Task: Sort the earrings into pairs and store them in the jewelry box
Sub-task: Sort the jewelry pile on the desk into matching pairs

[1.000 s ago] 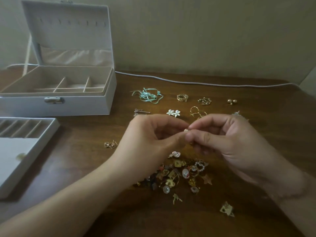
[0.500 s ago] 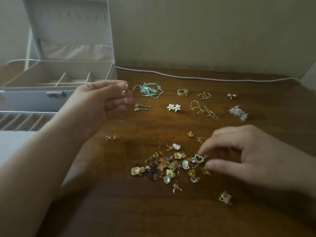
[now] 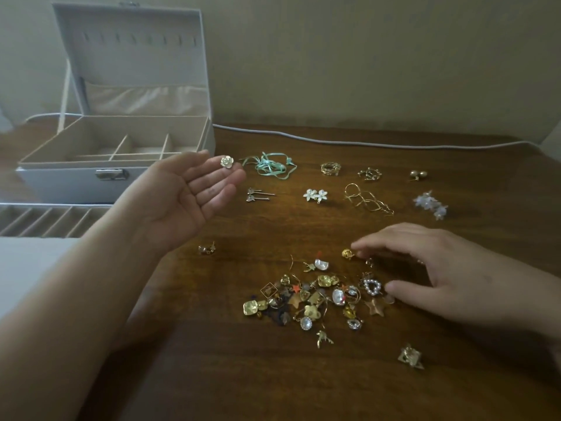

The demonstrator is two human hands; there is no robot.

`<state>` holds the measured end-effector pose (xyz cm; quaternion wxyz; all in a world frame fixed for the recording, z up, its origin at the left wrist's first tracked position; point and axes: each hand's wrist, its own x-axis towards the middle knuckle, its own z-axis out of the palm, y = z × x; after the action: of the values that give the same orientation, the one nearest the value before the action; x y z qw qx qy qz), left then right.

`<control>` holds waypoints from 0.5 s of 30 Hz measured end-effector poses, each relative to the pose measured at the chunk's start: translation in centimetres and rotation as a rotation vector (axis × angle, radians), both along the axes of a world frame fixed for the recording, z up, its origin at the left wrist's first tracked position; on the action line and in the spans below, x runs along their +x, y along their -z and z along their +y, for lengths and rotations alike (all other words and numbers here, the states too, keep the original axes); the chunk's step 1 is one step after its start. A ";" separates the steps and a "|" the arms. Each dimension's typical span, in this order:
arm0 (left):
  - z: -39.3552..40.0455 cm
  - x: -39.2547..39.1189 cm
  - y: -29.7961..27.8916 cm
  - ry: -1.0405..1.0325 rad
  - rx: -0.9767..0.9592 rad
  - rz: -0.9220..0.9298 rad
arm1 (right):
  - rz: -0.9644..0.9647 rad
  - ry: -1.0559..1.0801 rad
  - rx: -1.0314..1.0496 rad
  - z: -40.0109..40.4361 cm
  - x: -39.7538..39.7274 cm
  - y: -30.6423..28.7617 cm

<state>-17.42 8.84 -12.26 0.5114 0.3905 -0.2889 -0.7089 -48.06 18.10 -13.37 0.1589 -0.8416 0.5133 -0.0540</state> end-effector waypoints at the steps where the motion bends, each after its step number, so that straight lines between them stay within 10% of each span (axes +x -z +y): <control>1: 0.0 0.0 0.0 0.013 0.001 0.001 | 0.022 -0.026 0.013 0.1 -0.3 -0.2; 15: 0.3 0.4 -0.3 0.148 -0.037 -0.015 | -0.086 -0.160 -0.076 0.9 0.6 -0.2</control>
<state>-17.00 9.14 -11.92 0.4627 0.3639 -0.3339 -0.7362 -47.43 18.98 -13.15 0.1526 -0.8821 0.4350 -0.0966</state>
